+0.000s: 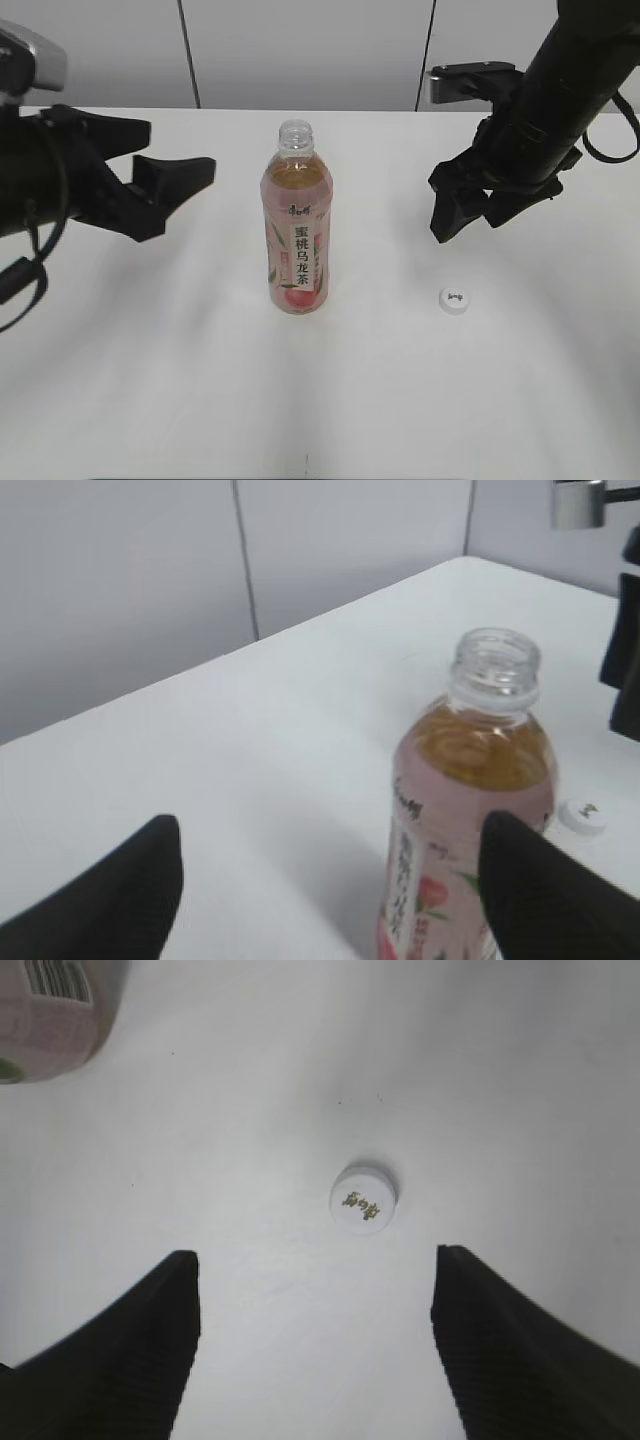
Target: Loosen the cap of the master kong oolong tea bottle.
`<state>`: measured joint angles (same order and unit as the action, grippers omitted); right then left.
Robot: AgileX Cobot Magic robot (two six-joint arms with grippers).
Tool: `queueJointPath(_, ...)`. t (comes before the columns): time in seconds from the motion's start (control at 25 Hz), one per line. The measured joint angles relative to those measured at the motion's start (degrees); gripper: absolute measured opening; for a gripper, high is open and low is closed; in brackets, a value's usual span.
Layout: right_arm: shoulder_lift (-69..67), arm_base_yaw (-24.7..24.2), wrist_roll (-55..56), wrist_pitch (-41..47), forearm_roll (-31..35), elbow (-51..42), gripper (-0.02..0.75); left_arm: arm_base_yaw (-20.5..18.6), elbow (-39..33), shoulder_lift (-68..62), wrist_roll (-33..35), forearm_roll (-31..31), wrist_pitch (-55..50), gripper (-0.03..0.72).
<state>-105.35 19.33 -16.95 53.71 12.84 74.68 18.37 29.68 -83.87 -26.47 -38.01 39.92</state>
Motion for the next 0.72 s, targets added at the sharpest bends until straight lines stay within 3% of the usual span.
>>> queueJointPath(0.28, 1.24, 0.0, 1.84, 1.56, 1.02, 0.0, 0.528, -0.05, -0.06, 16.56, -15.48, 0.06, -25.08, 0.512)
queueJointPath(0.48, 3.35, 0.0, 3.03, 5.63, 1.17, -0.81, 0.515, 0.29, -0.06, 24.77, -23.26, -1.15, -27.67, 0.498)
queueJointPath(0.72, 7.83, 0.0, 6.94, 7.82, 1.29, -1.26, 0.514, 6.88, -0.06, 27.26, -30.89, -7.73, -28.86, 0.449)
